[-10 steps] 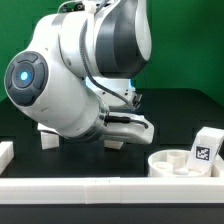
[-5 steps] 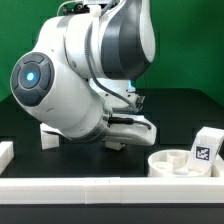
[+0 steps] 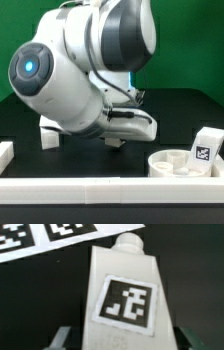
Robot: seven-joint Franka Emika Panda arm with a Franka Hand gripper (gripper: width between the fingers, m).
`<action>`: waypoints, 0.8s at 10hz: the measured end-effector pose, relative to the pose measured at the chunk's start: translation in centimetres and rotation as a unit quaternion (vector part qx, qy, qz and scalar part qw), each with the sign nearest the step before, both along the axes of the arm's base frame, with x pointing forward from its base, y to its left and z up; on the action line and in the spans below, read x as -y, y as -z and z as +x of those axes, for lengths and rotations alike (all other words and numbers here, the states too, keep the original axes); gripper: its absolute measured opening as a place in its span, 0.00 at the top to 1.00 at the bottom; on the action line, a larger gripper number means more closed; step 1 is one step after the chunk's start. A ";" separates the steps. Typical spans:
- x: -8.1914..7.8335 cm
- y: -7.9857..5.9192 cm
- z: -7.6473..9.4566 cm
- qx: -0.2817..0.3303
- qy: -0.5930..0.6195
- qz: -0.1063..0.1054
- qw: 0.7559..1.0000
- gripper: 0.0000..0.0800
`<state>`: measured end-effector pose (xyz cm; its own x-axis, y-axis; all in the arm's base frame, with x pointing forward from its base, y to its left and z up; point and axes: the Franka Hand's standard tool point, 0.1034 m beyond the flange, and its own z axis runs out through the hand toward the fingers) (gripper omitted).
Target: Assemble stool
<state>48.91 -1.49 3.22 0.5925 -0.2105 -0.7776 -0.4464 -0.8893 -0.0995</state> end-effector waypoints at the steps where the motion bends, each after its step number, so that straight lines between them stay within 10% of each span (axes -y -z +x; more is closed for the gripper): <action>1: -0.5 -1.8 1.2 0.011 -0.004 0.004 1.000 0.59; 3: -2.1 -4.1 2.8 0.026 -0.009 0.006 1.000 0.59; 8: -2.5 -3.6 4.9 0.081 -0.003 -0.018 0.997 0.59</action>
Offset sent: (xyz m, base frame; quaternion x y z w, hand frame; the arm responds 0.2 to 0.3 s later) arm 0.0263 0.0321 0.0300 -0.0404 -0.0001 -0.0487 0.9980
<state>53.84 0.98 6.85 0.7114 -0.2326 -0.6631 -0.4212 -0.8965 -0.1373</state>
